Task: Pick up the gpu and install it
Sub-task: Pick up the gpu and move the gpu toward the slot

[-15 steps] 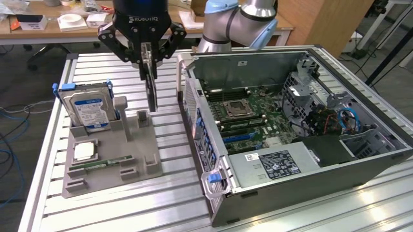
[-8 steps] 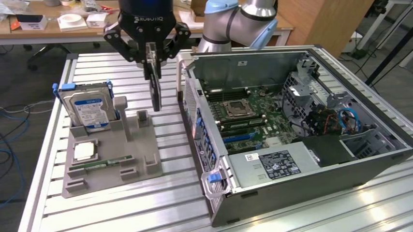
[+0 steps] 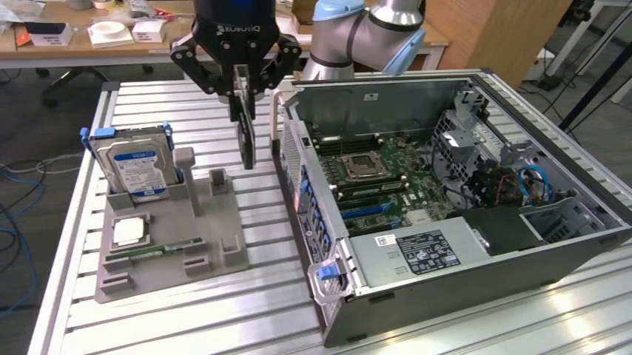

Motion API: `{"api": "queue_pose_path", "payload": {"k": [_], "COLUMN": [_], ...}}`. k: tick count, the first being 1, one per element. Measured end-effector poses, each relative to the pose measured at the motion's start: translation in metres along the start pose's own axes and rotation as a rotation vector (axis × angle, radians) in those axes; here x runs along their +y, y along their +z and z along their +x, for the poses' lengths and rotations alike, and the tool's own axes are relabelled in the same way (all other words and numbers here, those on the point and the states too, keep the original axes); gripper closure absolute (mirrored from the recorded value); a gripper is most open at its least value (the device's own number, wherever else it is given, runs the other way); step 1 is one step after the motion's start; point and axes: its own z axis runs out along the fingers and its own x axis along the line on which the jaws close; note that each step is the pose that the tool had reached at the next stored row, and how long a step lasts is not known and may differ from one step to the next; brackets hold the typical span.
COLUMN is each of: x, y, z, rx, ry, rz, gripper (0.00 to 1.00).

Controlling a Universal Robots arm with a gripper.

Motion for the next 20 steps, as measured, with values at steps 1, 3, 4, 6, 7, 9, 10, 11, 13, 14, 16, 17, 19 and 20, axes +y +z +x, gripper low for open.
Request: {"api": "queue_pose_path", "payload": {"k": [1,3,4,6,7,9,10,11,13,14,16,17,19,20], "x": [0.0000,-0.0001,-0.0001,-0.0001,-0.0001,-0.0001,0.0000,0.0000,0.0000,0.0001,0.0000,0.0000,0.0001,0.0001], "y": [0.0000,0.0000,0.0000,0.0000,0.0000,0.0000,-0.0005,-0.0012,-0.0023,-0.0025,-0.0031,-0.0032,-0.0039,-0.0050], "z": [-0.0009,-0.0017,-0.0017,-0.0018,-0.0019,-0.0020,-0.0022,-0.0024,-0.0025,-0.0026,-0.0035,-0.0036,-0.0035,-0.0036], "rx": [0.0000,0.0000,0.0000,0.0000,0.0000,-0.0001,0.0000,0.0000,-0.0001,-0.0002,0.0002,0.0000,0.0000,0.0001], "ry": [0.000,0.000,0.000,0.000,0.000,0.000,0.000,0.000,0.000,0.000,0.000,0.000,0.000,0.000], "rz": [0.0001,0.0000,0.0000,0.0000,0.0000,-0.0001,0.0000,0.0000,-0.0001,-0.0002,0.0001,0.0000,0.0000,0.0001], "gripper": [0.74,0.74,0.74,0.74,0.74,0.74,0.74,0.74,0.74,0.74,0.74,0.74,0.74,0.74]}}
